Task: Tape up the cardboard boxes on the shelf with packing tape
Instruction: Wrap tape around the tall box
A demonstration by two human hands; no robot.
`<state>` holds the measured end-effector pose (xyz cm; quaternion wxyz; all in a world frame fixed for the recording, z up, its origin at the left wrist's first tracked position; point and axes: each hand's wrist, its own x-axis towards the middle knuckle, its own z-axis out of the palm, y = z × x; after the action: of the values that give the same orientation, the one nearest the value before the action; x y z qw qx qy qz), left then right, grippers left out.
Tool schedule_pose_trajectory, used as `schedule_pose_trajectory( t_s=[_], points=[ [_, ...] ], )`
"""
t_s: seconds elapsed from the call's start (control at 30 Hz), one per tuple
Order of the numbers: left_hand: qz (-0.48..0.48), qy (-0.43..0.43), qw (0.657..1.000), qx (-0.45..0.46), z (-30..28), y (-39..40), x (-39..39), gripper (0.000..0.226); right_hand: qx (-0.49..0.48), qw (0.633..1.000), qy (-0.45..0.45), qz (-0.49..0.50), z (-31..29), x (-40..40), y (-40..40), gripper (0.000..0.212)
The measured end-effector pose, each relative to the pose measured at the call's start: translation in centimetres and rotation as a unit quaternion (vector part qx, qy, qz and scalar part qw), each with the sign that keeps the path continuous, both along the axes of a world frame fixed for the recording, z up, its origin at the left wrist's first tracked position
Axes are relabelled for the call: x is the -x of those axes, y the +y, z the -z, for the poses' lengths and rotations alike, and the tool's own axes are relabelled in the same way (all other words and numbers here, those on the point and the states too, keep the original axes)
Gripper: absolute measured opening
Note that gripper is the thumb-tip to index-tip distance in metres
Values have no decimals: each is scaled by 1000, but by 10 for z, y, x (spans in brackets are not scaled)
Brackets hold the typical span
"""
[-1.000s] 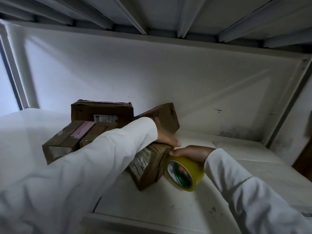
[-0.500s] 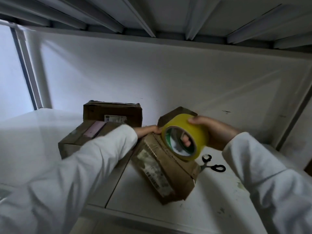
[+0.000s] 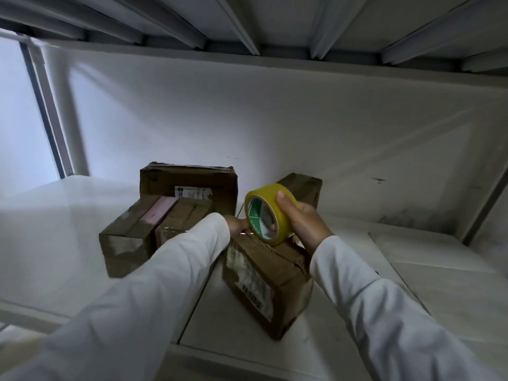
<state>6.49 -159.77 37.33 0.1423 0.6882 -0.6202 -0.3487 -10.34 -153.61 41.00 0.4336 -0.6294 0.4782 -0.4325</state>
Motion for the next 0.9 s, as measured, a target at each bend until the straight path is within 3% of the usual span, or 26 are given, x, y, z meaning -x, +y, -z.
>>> schedule_pose_trajectory(
  t_s=[0.17, 0.3, 0.5, 0.63, 0.83, 0.9],
  points=[
    [18, 9, 1000, 23, 19, -27, -6, 92, -1, 998, 56, 11, -6, -3, -10, 67],
    [5, -49, 999, 16, 8, -6, -5, 61, -60, 983, 171, -15, -32, -3, -9, 74],
    [-39, -59, 997, -3, 4, 0, -5, 81, -175, 948, 262, -36, -72, 31, 21, 49],
    [-32, -63, 997, -4, 8, -6, -6, 82, -256, 891, 376, -7, -65, 57, 46, 40],
    [-47, -43, 998, 24, 15, -10, 1, 81, -292, 889, 353, 11, -14, 66, 49, 57],
    [-49, -85, 994, 45, 7, -1, 10, 72, -284, 892, 352, 13, -7, 62, 50, 58]
  ],
)
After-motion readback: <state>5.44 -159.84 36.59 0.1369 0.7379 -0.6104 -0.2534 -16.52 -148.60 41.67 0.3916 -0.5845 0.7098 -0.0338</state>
